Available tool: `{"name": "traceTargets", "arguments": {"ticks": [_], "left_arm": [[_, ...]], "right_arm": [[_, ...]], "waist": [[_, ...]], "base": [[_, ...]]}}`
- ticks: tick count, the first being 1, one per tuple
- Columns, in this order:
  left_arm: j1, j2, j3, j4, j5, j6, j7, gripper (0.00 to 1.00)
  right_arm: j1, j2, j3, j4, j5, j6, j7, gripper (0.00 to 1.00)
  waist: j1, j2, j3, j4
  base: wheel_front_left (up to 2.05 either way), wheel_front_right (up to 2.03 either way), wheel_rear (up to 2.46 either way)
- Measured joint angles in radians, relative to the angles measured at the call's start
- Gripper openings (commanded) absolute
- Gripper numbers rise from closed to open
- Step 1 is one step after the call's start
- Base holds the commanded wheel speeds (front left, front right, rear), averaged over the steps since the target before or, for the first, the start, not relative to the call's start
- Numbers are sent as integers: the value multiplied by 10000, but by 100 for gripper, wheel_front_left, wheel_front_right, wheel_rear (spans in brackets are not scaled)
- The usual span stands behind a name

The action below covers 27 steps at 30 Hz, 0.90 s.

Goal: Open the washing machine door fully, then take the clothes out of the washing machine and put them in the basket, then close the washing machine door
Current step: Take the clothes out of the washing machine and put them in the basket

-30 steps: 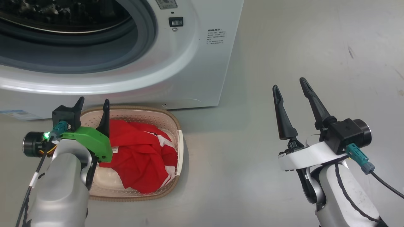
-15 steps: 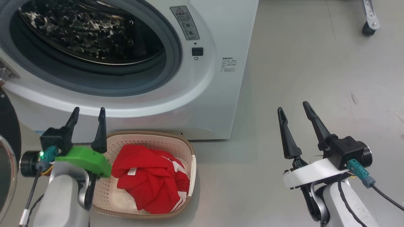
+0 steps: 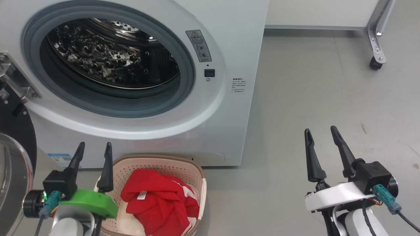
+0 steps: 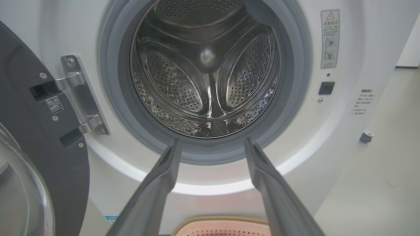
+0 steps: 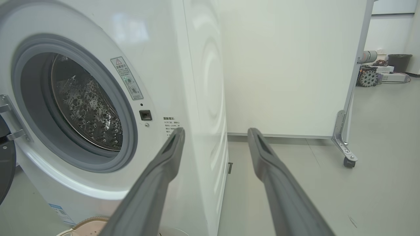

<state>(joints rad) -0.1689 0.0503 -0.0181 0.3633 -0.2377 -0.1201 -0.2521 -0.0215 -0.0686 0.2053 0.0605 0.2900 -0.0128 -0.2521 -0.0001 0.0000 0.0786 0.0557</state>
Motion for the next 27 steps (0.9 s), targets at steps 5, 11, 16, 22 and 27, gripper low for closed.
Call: {"name": "traceTargets", "arguments": {"ticks": [5,11,16,22,27], "left_arm": [[593,-31,-100,-387,-61,0,0,100],[990,-35,-163,-811,-59,0,2,100],[1188,-35,-178,-1154,-56,-2,0,100],[1330,-36,-251,-1432,-54,-2,0,100],[1428,-38,-301,-1563,-40,-2,0,100]], "right_arm": [[328,27,-104,-4,-42,-169,0,100],[545,29,-221,-36,-107,-267,0,100],[569,33,-255,-142,-111,-267,0,100],[645,44,-234,-228,-180,-263,0,100],[665,54,-228,-282,-201,-253,0,100]], "waist": [[0,0,-173,-51],[0,0,-254,-131],[0,-1,-263,-163],[0,0,-242,-176],[0,0,-203,-178]], "base": [[0,0,0],[0,0,0],[0,0,0],[0,0,0],[0,0,0]]}}
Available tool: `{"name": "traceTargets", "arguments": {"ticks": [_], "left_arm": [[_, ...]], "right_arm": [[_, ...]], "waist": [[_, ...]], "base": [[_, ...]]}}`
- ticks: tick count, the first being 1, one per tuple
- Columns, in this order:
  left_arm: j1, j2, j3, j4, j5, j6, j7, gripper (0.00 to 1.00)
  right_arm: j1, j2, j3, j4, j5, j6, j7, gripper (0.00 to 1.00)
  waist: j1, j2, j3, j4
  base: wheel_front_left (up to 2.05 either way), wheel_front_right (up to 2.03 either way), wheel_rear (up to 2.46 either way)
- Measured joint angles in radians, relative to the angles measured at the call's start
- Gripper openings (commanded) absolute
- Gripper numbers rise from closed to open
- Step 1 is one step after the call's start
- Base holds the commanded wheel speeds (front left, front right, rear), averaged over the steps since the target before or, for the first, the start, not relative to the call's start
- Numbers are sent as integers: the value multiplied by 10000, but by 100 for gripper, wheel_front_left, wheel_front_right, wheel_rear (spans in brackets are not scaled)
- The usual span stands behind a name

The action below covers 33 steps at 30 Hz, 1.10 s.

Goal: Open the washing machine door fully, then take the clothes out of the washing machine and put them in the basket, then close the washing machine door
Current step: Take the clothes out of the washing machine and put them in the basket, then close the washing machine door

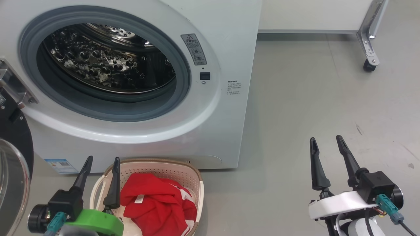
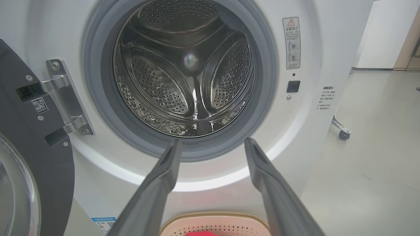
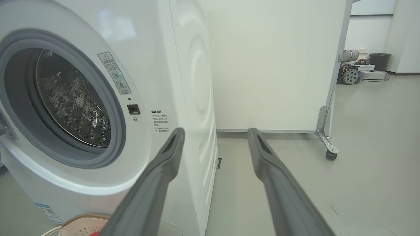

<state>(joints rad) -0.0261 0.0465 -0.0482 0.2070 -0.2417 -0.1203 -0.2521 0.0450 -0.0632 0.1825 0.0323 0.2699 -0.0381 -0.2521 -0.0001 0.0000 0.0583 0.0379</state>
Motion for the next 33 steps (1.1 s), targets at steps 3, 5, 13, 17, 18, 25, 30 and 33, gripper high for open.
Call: {"name": "traceTargets", "arguments": {"ticks": [3,5,13,17,18,25,30,33], "left_arm": [[95,0,-6,-82,0,0,0,100],[105,0,-6,-138,2,0,0,100],[134,-2,-35,-314,2,-2,0,100],[240,-4,-73,-382,2,-2,0,100],[267,-6,-88,-384,2,-2,0,100],[282,-8,-119,-430,2,-2,0,100],[300,-10,-125,-430,0,-2,0,100],[302,-12,-128,-430,2,-2,0,100]], "right_arm": [[0,2,0,-31,-2,4,0,100],[0,4,0,-40,-2,8,0,100],[0,13,0,-58,-10,54,0,100],[0,17,0,-86,-10,61,0,100],[0,17,0,-88,-10,61,0,100],[0,25,0,-100,-17,104,0,100],[0,33,-2,-100,-86,105,0,100],[0,36,-4,-100,-86,109,0,100]], "waist": [[0,0,31,-2],[0,0,51,-3],[1,0,99,-5],[0,0,126,-7],[0,0,134,-6],[1,0,203,0],[0,0,231,12],[0,0,234,17]], "base": [[0,0,0],[0,0,0],[0,0,0],[0,0,0],[0,0,0],[-1,2,0],[-20,20,0],[-37,37,0]]}}
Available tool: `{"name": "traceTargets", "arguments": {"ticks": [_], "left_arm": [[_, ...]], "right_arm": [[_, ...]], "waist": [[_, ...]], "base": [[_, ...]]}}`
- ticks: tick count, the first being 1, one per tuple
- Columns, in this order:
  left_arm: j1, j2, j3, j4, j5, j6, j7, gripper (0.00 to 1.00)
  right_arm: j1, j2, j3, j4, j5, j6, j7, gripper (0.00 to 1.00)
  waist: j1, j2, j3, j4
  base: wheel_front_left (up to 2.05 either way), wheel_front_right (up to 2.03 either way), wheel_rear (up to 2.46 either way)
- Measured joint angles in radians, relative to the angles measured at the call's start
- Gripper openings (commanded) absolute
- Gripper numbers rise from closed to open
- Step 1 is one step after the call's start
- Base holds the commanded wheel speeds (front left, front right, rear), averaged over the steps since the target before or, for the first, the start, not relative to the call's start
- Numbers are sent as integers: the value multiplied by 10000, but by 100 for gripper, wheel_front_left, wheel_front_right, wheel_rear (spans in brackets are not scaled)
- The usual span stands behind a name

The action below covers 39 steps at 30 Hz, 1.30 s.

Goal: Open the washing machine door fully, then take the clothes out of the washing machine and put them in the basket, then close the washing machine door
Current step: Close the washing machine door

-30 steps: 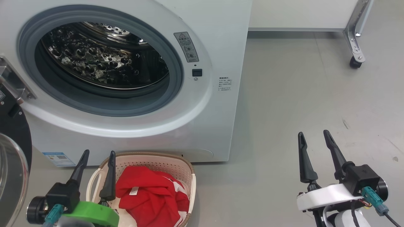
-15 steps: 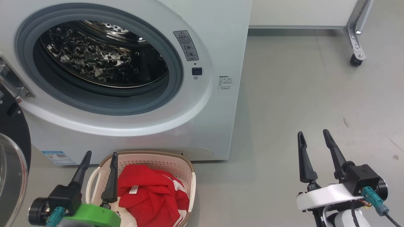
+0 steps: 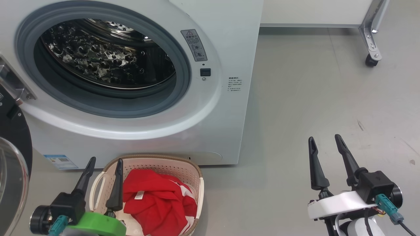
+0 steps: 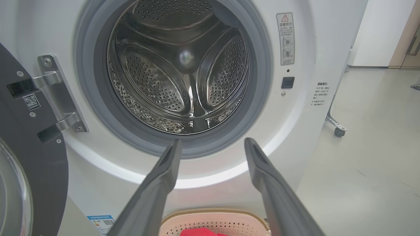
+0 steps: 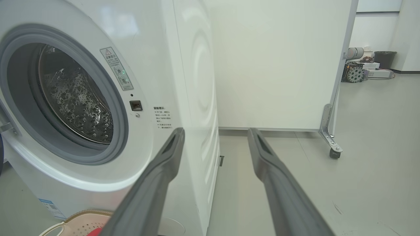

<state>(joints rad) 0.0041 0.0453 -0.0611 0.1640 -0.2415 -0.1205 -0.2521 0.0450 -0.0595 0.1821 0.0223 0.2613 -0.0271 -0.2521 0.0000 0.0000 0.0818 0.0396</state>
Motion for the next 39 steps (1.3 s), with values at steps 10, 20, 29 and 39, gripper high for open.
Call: {"name": "traceTargets", "arguments": {"ticks": [10,20,29,39], "left_arm": [[2,-2,-59,-21,188,0,0,100],[12,-4,-82,-48,230,6,0,100],[14,-6,-109,-169,226,6,0,100],[15,-8,-134,-167,232,8,0,100]], "right_arm": [[-2,23,15,8,0,75,0,100],[-2,36,46,56,0,113,0,100],[-3,58,59,59,0,159,0,100],[-6,100,59,79,0,159,0,100]], "waist": [[0,0,-16,16],[0,0,-47,3],[0,0,-4,-6],[0,0,-4,-6]], "base": [[-63,63,0],[-101,101,0],[-128,128,0],[-94,94,0]]}}
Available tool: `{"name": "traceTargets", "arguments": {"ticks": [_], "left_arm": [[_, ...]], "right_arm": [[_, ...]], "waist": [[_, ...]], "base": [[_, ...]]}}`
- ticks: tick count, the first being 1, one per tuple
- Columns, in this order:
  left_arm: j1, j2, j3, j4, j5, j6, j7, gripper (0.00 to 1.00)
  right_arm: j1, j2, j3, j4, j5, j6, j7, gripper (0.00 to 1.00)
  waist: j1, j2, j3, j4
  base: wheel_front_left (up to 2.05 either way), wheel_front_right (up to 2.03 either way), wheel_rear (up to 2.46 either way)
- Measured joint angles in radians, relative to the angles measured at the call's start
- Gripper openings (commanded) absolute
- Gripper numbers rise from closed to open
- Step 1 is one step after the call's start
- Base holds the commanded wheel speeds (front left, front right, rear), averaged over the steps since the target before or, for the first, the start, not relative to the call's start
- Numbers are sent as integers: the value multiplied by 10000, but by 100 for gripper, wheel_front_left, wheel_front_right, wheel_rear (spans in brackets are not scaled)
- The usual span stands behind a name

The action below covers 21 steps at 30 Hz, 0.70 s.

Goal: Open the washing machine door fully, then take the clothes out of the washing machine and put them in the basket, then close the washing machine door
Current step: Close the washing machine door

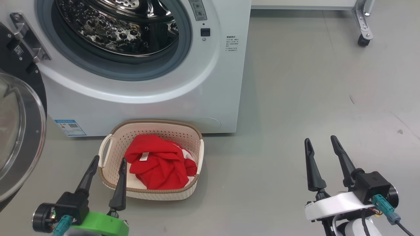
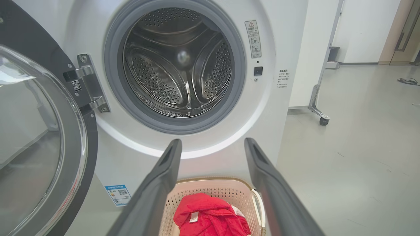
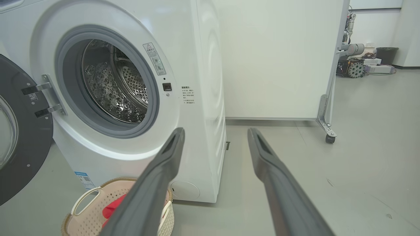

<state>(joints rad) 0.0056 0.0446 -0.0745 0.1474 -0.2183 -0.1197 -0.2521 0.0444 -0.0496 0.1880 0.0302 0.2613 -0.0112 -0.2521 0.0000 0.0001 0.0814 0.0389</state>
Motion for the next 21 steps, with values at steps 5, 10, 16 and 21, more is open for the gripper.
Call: {"name": "traceTargets", "arguments": {"ticks": [5,10,16,21], "left_arm": [[0,0,-23,-2,0,0,0,100],[0,0,-36,-13,0,2,0,100],[0,0,-54,-36,0,6,0,100],[0,0,-69,-56,0,10,0,100]], "right_arm": [[-1,4,-2,15,0,0,0,100],[-1,8,-6,31,0,0,0,100],[-2,12,-13,35,0,2,0,100],[-3,12,-15,35,0,4,0,100]], "waist": [[0,0,-5,4],[0,0,1,18],[1,0,12,36],[1,0,15,44]], "base": [[-63,63,0],[-43,43,0],[-20,20,0],[-3,3,0]]}}
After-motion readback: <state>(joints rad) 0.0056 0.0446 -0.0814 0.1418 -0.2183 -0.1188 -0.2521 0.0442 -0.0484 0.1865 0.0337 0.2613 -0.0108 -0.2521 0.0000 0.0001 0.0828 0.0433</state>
